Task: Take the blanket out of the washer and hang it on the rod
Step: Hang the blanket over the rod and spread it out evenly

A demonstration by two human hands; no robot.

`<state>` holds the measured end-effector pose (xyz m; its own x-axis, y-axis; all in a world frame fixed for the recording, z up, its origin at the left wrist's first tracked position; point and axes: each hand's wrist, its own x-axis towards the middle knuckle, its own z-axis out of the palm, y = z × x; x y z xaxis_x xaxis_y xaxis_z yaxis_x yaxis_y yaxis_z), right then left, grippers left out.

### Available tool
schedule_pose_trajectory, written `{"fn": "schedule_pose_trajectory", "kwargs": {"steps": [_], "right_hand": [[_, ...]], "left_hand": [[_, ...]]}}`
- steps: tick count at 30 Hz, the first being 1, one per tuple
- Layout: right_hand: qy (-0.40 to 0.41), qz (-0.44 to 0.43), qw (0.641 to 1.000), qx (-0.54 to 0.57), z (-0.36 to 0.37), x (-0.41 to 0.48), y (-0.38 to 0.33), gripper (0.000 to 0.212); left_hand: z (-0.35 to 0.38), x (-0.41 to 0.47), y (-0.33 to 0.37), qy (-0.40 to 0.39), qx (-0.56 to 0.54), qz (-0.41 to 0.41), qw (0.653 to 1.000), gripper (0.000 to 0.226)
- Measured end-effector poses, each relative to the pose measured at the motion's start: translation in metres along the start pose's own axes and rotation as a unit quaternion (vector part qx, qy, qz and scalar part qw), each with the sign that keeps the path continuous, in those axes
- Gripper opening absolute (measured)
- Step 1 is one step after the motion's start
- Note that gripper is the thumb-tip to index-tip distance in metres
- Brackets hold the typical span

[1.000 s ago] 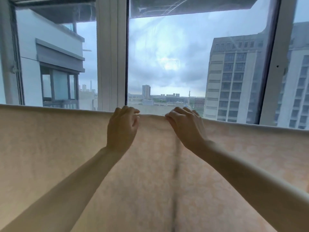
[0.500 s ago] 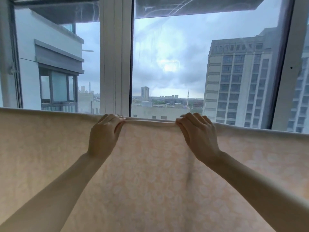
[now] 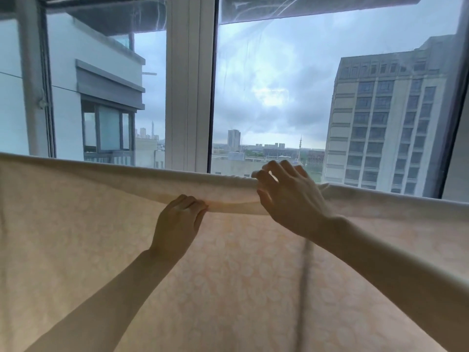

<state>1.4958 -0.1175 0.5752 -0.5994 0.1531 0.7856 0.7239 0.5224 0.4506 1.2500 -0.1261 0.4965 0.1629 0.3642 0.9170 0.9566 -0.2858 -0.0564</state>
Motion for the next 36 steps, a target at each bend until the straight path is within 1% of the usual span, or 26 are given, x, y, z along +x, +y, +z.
{"fn": "schedule_pose_trajectory", "kwargs": {"steps": [2, 4, 8, 10, 12, 13, 14, 15, 16, 17, 18, 19, 21, 22, 23, 25, 26, 27, 28, 30, 31, 34, 36], "right_hand": [[-0.045, 0.01, 0.998, 0.03, 0.005, 0.012, -0.004, 0.037], [-0.078, 0.011, 0.996, 0.039, 0.01, 0.019, -0.009, 0.037], [-0.064, 0.003, 0.996, 0.064, 0.012, 0.025, -0.017, 0.033], [-0.07, -0.001, 0.994, 0.087, 0.009, 0.028, -0.018, 0.028], [-0.087, -0.001, 0.991, 0.099, 0.006, 0.031, -0.016, 0.023], [-0.095, 0.004, 0.99, 0.104, 0.005, 0.032, -0.014, 0.021], [-0.098, 0.012, 0.989, 0.109, 0.003, 0.033, -0.011, 0.018], [-0.099, 0.022, 0.989, 0.112, 0.002, 0.033, -0.01, 0.016], [-0.096, 0.031, 0.989, 0.112, 0.001, 0.033, -0.009, 0.016], [-0.093, 0.04, 0.989, 0.106, 0.0, 0.032, -0.009, 0.019], [-0.089, 0.05, 0.99, 0.1, 0.0, 0.032, -0.009, 0.022], [-0.089, 0.06, 0.989, 0.098, 0.0, 0.033, -0.008, 0.023], [-0.101, 0.073, 0.989, 0.076, -0.001, 0.04, -0.002, 0.023], [-0.105, 0.078, 0.99, 0.057, -0.001, 0.047, 0.003, 0.022], [-0.099, 0.093, 0.989, 0.052, -0.003, 0.055, 0.009, 0.022], [-0.064, 0.139, 0.984, 0.086, -0.006, 0.07, 0.019, 0.025], [-0.058, 0.15, 0.982, 0.104, -0.004, 0.075, 0.021, 0.029], [-0.073, 0.149, 0.979, 0.118, -0.004, 0.077, 0.02, 0.032], [-0.104, 0.14, 0.975, 0.135, -0.002, 0.077, 0.018, 0.032], [-0.16, 0.116, 0.965, 0.17, 0.0, 0.07, 0.009, 0.025], [-0.163, 0.107, 0.965, 0.177, 0.0, 0.068, 0.006, 0.025], [-0.131, 0.086, 0.969, 0.191, 0.001, 0.071, -0.003, 0.029], [-0.139, 0.055, 0.969, 0.198, 0.004, 0.076, -0.016, 0.031]], "left_hand": [[-0.002, -0.003, 0.001, -0.011, -0.004, 0.005, 1.0, 0.011], [-0.005, -0.009, -0.001, -0.031, -0.006, 0.013, 0.999, 0.012], [-0.011, -0.021, -0.006, -0.096, -0.012, 0.019, 0.995, 0.014], [-0.016, -0.019, -0.011, -0.128, -0.015, 0.003, 0.992, 0.016], [-0.024, -0.004, -0.013, -0.141, -0.045, -0.02, 0.989, 0.018], [-0.03, 0.007, -0.013, -0.127, -0.071, -0.035, 0.989, 0.02], [-0.036, 0.019, -0.013, -0.098, -0.096, -0.056, 0.989, 0.021], [-0.041, 0.031, -0.015, -0.051, -0.11, -0.077, 0.99, 0.019], [-0.045, 0.042, -0.017, -0.005, -0.105, -0.092, 0.99, 0.014], [-0.048, 0.051, -0.019, 0.023, -0.093, -0.104, 0.99, 0.01], [-0.05, 0.058, -0.023, 0.027, -0.081, -0.116, 0.99, 0.015], [-0.049, 0.062, -0.028, 0.003, -0.082, -0.126, 0.989, 0.02], [-0.049, 0.067, -0.035, -0.067, -0.113, -0.142, 0.981, 0.018], [-0.048, 0.068, -0.037, -0.088, -0.128, -0.145, 0.977, 0.017], [-0.047, 0.068, -0.04, -0.093, -0.137, -0.146, 0.975, 0.018], [-0.046, 0.067, -0.043, -0.076, -0.15, -0.148, 0.975, 0.018], [-0.045, 0.066, -0.044, -0.059, -0.157, -0.152, 0.974, 0.018], [-0.043, 0.065, -0.045, -0.04, -0.16, -0.158, 0.974, 0.016], [-0.042, 0.064, -0.046, -0.02, -0.158, -0.166, 0.973, 0.016], [-0.041, 0.061, -0.048, 0.012, -0.144, -0.18, 0.973, 0.015], [-0.04, 0.06, -0.049, 0.023, -0.135, -0.179, 0.974, 0.014], [-0.041, 0.056, -0.053, 0.044, -0.12, -0.157, 0.979, 0.012], [-0.043, 0.054, -0.056, 0.047, -0.118, -0.144, 0.981, 0.012]]}}
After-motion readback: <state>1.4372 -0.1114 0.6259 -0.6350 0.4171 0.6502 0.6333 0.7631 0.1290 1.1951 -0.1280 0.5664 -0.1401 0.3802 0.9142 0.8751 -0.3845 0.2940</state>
